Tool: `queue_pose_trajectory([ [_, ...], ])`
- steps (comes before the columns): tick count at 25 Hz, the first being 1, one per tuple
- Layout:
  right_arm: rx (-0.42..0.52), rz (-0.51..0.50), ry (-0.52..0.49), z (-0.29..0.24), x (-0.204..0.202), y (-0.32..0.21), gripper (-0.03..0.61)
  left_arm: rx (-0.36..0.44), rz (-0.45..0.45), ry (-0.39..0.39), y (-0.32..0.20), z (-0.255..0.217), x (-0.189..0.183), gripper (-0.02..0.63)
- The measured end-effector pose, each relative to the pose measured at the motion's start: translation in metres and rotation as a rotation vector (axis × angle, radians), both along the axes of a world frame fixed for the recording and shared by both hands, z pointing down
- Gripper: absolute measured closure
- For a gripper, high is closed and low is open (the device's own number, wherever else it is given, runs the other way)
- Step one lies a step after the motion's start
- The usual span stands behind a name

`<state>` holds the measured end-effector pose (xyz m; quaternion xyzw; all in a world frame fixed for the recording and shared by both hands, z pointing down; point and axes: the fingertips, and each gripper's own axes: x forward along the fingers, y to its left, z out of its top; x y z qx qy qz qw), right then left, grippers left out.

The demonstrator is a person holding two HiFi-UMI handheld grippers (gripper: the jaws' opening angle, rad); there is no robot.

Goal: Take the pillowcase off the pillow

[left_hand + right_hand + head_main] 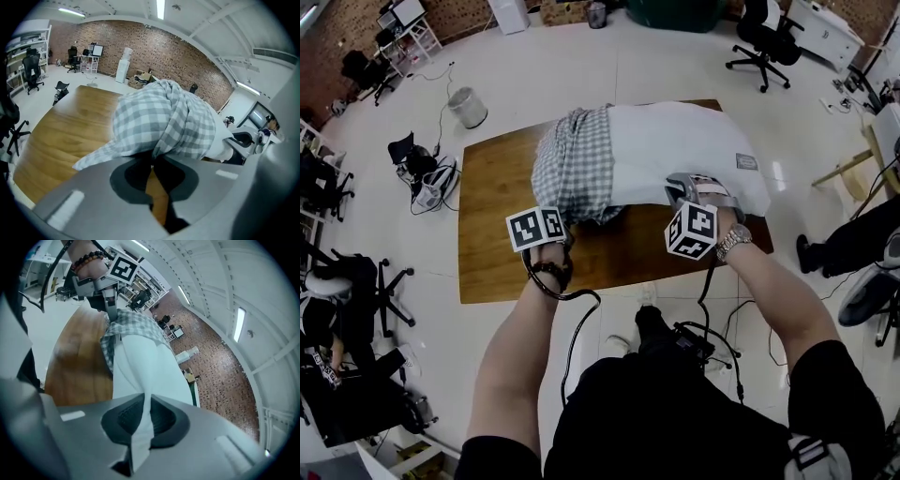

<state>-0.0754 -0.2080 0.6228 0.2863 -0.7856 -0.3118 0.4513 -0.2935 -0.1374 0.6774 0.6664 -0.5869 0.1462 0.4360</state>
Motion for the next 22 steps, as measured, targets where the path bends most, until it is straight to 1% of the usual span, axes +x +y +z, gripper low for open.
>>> queue_pose_trajectory([
  [5, -0.015, 0.017, 0.000, -0.007, 0.011, 0.012, 0.561, -0.003, -0.056, -0.024, 0.020, -0.010, -0.031, 0.591],
  [10, -0.020, 0.042, 0.002, -0.002, 0.028, 0.021, 0.561, -0.018, -0.110, -0.056, 0.037, -0.003, -0.054, 0.592],
  [18, -0.036, 0.067, 0.019, 0.012, 0.041, 0.048, 0.557, -0.012, -0.135, -0.102, 0.061, 0.009, -0.078, 0.589],
  [21, -0.081, 0.051, 0.022, 0.020, 0.039, 0.064, 0.547, -0.008, -0.149, -0.110, 0.071, 0.012, -0.091, 0.587],
  [22, -0.107, 0.036, 0.020, 0.023, 0.038, 0.071, 0.530, -0.003, -0.153, -0.116, 0.074, 0.013, -0.095, 0.584],
])
